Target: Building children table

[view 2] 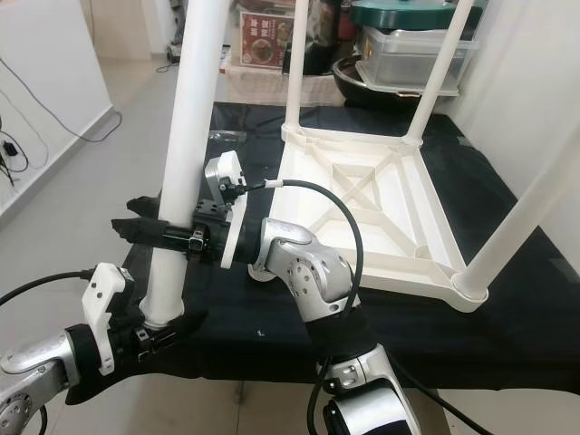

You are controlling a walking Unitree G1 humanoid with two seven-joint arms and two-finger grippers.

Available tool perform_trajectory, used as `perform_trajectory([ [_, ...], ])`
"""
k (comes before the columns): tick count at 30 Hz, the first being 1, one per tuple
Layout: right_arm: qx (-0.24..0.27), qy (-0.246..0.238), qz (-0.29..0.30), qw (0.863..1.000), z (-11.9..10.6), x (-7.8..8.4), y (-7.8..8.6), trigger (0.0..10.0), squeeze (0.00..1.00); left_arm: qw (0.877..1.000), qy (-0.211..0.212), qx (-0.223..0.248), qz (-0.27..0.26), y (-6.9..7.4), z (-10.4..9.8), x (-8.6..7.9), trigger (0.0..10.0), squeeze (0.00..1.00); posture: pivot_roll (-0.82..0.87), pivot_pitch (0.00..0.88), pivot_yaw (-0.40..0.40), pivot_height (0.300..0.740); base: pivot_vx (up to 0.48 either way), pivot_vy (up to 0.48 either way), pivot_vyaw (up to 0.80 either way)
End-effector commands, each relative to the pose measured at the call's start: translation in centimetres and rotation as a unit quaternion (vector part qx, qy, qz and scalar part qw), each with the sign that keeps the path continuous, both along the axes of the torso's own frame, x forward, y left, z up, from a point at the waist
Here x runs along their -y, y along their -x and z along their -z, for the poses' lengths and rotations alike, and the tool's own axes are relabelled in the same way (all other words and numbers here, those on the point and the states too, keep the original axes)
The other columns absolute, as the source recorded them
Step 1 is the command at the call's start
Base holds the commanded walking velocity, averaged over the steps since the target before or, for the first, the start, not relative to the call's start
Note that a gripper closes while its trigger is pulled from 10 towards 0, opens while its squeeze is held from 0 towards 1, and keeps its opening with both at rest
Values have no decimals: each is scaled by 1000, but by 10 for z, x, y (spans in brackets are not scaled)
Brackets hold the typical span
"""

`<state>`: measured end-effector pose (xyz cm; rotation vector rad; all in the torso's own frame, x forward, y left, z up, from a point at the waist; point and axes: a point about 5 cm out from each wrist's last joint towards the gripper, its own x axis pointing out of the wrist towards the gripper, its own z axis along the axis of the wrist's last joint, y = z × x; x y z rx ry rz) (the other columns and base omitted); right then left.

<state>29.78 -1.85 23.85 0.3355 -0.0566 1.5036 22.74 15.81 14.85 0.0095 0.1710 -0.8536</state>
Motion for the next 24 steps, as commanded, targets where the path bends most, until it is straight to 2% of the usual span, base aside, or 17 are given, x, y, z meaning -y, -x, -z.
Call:
perform_trajectory([
  [1,-6,-2,28,1000,1,-2,-5,10000,1000,999,-33,4,-12,-2,3,-2,0,0,51,0,-32,740,0,0,0],
  [2,-6,-2,28,1000,1,-2,-5,10000,1000,999,-33,4,-12,-2,3,-2,0,0,51,0,-32,740,0,0,0],
  [3,-13,-6,43,999,1,-2,-8,10000,1000,999,-41,3,-23,-4,4,-3,2471,0,51,0,-32,740,0,0,0],
  [5,-13,-6,43,999,1,-2,-8,10000,1000,999,-41,3,-23,-4,4,-3,2471,0,51,0,-32,740,0,0,0],
  [6,-22,-4,79,997,2,-2,-13,10000,1000,996,-67,16,-48,-9,5,-6,10000,0,53,0,-35,740,0,0,0],
  [7,-22,-4,79,997,2,-2,-13,10000,1000,996,-67,16,-48,-9,5,-6,10000,0,53,0,-35,740,0,0,0],
  [8,-29,-4,113,993,3,-2,-16,10000,137,993,-85,24,-82,-15,5,-10,10000,0,55,0,-35,740,0,0,0],
  [9,-29,-4,113,993,3,-2,-16,10000,137,993,-85,24,-82,-15,5,-10,10000,0,55,0,-35,740,0,0,0],
  [10,-55,-9,152,987,5,-1,-21,10000,0,983,-110,31,-142,-25,7,-17,10000,0,60,0,-38,740,0,0,0],
  [11,-75,-14,175,982,6,-1,-23,10000,0,974,-127,34,-185,-32,9,-22,10000,0,60,0,-38,740,0,0,0],
  [12,-75,-14,175,982,6,-1,-23,10000,0,974,-127,34,-185,-32,9,-22,10000,0,60,0,-38,740,0,0,0],
  [14,-112,-28,195,974,9,-3,-21,10000,0,959,-152,46,-234,-39,14,-24,10000,0,51,0,-35,740,0,0,0],
  [17,-125,-36,190,973,10,-5,-17,10000,0,957,-157,50,-237,-40,15,-21,10000,0,48,0,-32,740,0,0,0],
  [18,-137,-42,186,972,12,-7,-14,10000,0,956,-160,52,-240,-42,17,-16,10000,0,46,0,-31,740,0,0,0],
  [19,-154,-52,177,971,14,-13,-8,10000,0,958,-163,60,-228,-47,19,-3,10000,0,44,0,-29,740,0,0,0],
  [21,-154,-52,177,971,14,-13,-8,10000,0,958,-163,60,-228,-47,19,-3,10000,0,44,0,-29,740,0,0,0],
  [24,-168,-60,171,969,14,-18,-5,10000,0,961,-165,72,-212,-51,18,9,10000,0,40,0,-28,740,0,0,0],
])
